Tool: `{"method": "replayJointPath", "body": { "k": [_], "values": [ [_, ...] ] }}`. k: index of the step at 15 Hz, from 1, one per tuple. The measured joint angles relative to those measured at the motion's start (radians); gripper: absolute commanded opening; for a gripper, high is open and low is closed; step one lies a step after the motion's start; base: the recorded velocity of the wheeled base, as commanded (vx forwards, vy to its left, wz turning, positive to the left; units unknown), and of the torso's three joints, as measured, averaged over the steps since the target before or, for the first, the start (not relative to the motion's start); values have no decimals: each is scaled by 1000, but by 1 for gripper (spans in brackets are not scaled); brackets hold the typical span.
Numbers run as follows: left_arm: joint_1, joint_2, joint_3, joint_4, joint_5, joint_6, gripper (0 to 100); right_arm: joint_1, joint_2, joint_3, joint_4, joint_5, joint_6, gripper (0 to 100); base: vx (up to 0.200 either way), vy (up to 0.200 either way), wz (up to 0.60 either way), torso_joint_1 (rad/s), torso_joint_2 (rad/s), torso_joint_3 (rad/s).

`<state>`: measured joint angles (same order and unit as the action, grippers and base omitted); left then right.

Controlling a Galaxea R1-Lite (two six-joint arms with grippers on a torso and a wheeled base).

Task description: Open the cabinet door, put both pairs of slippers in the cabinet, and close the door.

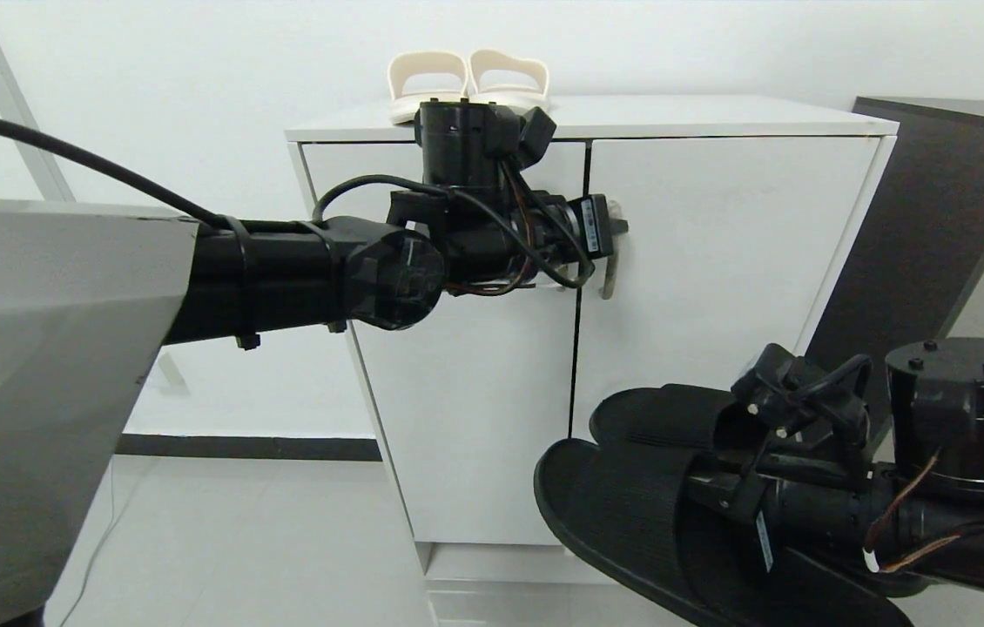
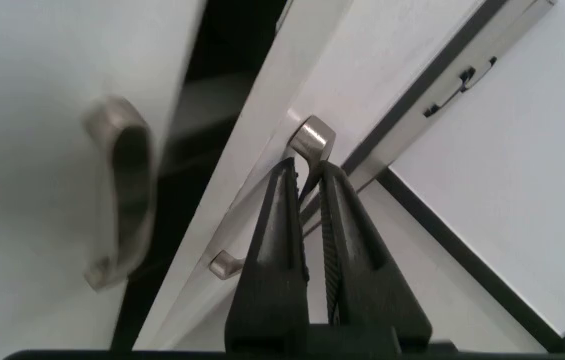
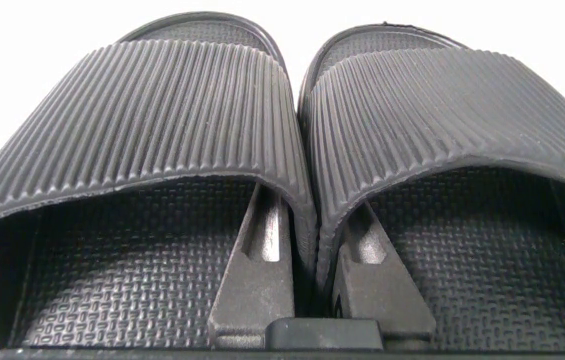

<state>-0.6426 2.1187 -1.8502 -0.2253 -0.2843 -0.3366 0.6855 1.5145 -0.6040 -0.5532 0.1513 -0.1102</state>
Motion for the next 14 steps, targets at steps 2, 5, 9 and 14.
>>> {"method": "replayJointPath", "body": {
  "k": [2,5,9,14],
  "values": [
    [1,2,-3,0,1,-1,0,0,0,0,0,0,0,0,0,0,0,0,0,0],
    [1,-6,17,-5,1,-11,0,1,-2,8,0,11,-1,0,0,0,0,0,0,0],
    [-6,-66,121,-14,0,-24,0,3,-30,40,3,117,-5,0,0,0,0,0,0,0],
    [-17,-193,299,-13,1,-21,0,4,-50,60,4,130,-41,0,0,0,0,0,0,0]
  ]
}}
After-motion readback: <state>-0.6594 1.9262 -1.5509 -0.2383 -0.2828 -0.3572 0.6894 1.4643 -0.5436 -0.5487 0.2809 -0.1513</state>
